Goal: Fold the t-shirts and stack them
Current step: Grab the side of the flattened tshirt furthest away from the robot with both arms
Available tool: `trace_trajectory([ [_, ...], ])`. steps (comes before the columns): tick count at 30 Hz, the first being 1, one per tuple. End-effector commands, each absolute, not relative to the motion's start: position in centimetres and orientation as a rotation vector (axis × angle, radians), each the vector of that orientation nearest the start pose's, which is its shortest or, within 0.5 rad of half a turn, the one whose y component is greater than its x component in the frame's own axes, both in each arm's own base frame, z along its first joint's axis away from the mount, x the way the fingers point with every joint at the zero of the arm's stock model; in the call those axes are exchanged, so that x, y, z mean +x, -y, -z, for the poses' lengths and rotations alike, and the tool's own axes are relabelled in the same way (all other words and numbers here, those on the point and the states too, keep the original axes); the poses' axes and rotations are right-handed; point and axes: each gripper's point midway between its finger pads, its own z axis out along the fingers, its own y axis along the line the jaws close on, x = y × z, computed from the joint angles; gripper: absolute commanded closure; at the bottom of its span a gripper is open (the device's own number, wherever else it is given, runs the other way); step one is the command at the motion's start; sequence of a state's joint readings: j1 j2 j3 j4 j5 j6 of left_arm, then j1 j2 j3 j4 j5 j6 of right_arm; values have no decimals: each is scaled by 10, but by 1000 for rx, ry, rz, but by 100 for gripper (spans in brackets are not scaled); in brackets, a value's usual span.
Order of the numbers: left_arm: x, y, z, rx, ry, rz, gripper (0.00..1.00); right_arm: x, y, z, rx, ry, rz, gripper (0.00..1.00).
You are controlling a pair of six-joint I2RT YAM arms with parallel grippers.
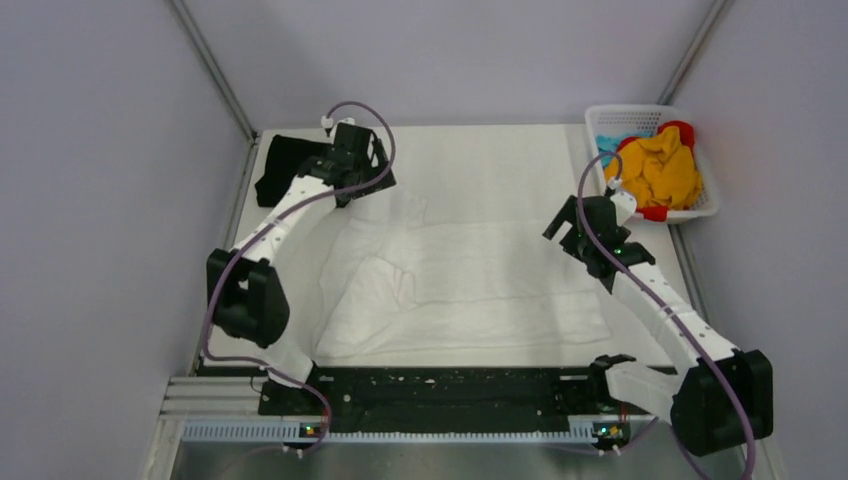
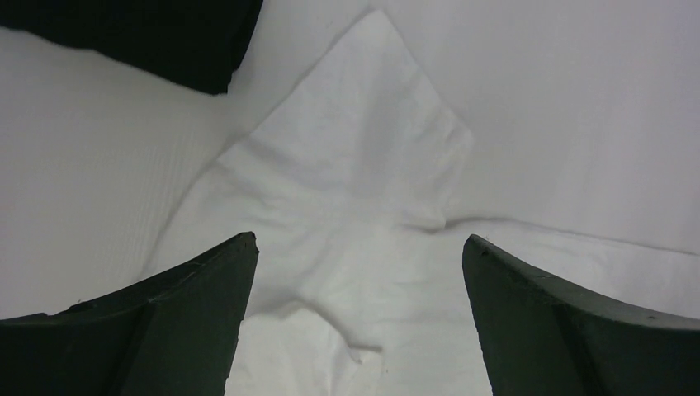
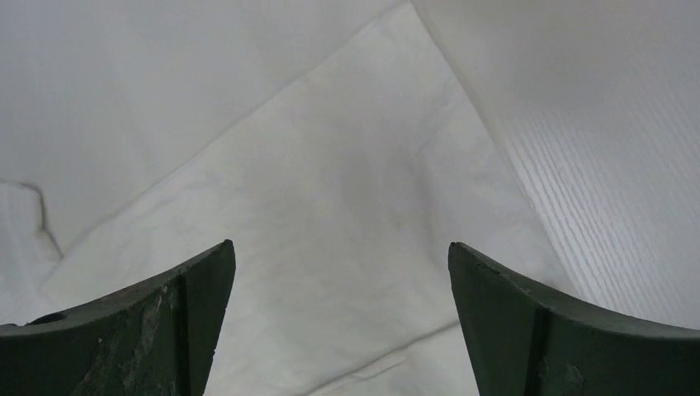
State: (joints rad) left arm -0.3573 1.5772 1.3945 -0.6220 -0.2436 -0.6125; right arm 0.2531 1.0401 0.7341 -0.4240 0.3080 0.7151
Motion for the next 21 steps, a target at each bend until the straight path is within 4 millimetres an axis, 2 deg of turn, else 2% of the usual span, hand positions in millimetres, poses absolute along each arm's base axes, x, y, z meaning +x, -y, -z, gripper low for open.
trace_trajectory([
  [1, 479, 124, -200, -285, -2245, 162, 1, 336, -39, -154, 661, -2061, -69, 1],
  [3, 514, 120, -184, -277, -2265, 126, 1, 341, -42, -149, 645, -2074, -76, 1],
  [4, 534, 119, -192, -282, -2249, 121, 2, 343, -43, -146, 634, -2081, -76, 1],
  [5, 548, 119, -183, -270, -2268, 104, 2, 343, -43, -144, 625, -2086, -70, 1],
  [7, 573, 125, -168, -208, -2281, 94, 3, 343, -40, -138, 627, -2091, -54, 1],
  [8, 582, 129, -148, -180, -2311, 101, 3, 344, -40, -136, 627, -2093, -53, 1],
  [9, 588, 136, -143, -155, -2320, 141, 3, 344, -40, -133, 627, -2097, -54, 1],
  [11, 596, 150, -125, -103, -2337, 218, 3, 343, -40, -128, 624, -2111, -55, 1],
  [14, 604, 154, -98, -108, -2354, 237, 1, 343, -39, -123, 622, -2126, -48, 1],
  [17, 601, 158, -72, -121, -2404, 260, 1, 342, -39, -119, 622, -2139, -49, 1],
  [21, 598, 166, -51, -132, -2444, 317, 6, 338, -41, -112, 621, -2158, -55, 1],
])
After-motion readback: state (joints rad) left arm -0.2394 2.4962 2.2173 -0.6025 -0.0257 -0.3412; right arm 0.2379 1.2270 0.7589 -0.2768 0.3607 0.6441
